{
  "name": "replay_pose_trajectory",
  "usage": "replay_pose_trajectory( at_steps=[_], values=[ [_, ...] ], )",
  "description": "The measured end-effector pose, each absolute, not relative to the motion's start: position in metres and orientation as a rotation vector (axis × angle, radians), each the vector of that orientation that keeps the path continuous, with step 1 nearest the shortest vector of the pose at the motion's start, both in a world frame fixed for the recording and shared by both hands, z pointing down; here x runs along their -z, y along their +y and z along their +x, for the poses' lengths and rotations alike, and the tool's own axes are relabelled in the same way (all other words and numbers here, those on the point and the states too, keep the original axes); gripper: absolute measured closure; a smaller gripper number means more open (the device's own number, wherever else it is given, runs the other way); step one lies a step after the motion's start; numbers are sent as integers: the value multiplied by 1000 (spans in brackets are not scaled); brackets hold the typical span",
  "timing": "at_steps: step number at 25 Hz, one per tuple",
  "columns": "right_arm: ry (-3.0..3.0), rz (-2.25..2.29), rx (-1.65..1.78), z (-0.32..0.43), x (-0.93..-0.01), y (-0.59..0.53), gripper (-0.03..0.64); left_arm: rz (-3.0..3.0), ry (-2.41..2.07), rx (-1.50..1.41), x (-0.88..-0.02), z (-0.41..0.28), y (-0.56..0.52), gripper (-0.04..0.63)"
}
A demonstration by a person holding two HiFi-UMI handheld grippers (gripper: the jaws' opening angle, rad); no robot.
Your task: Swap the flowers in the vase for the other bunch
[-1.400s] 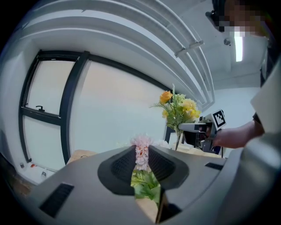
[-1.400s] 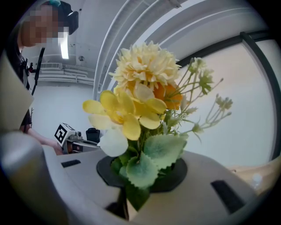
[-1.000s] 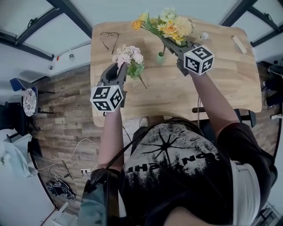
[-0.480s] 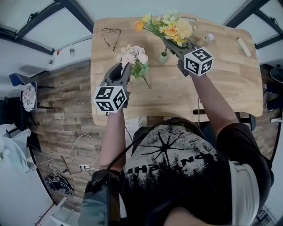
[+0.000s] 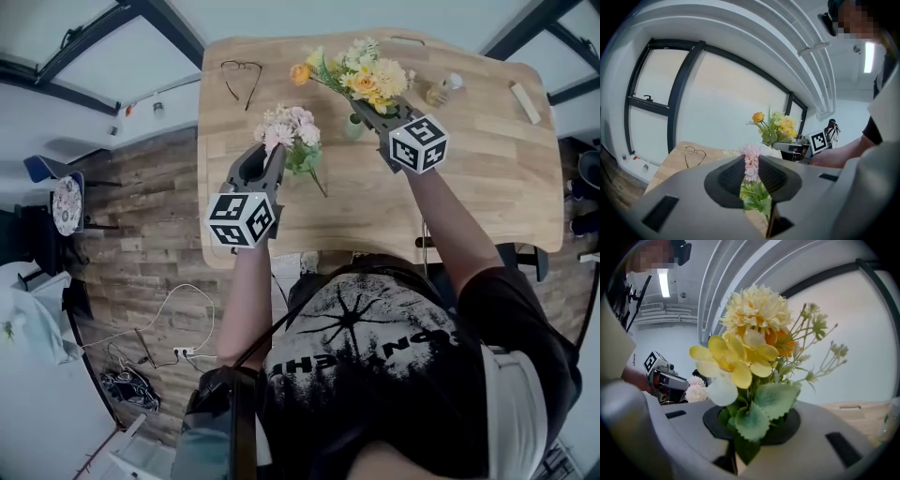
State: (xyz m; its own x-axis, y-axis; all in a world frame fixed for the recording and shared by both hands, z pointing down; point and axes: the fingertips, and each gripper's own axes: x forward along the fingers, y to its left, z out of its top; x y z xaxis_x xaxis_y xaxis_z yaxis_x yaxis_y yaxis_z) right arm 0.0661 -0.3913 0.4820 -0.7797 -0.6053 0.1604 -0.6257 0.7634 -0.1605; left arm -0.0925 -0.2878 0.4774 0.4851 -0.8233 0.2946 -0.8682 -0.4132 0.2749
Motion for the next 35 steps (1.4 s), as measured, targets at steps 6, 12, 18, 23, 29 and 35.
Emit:
replay_pose_trajectory(
  at_steps=[6, 12, 18, 23, 29, 35],
  values=[
    [-2837, 998, -344, 64, -503, -388, 545, 2331, -1402, -174, -485, -94, -282, 499],
    [-2812, 999, -373, 64, -521, -390, 545, 2325, -1383, -199, -492, -93, -280, 499],
    [-2796, 1017, -410, 67, -532, -392, 545, 2319, -1372, -218, -497, -93, -279, 499],
    [-2797, 1020, -440, 67, -538, -393, 545, 2314, -1359, -227, -502, -89, -275, 499],
    [-2814, 994, -508, 63, -536, -395, 537, 2308, -1346, -224, -505, -86, -274, 499],
    [-2784, 1002, -529, 64, -541, -397, 505, 2302, -1331, -223, -510, -83, -270, 499]
  ],
)
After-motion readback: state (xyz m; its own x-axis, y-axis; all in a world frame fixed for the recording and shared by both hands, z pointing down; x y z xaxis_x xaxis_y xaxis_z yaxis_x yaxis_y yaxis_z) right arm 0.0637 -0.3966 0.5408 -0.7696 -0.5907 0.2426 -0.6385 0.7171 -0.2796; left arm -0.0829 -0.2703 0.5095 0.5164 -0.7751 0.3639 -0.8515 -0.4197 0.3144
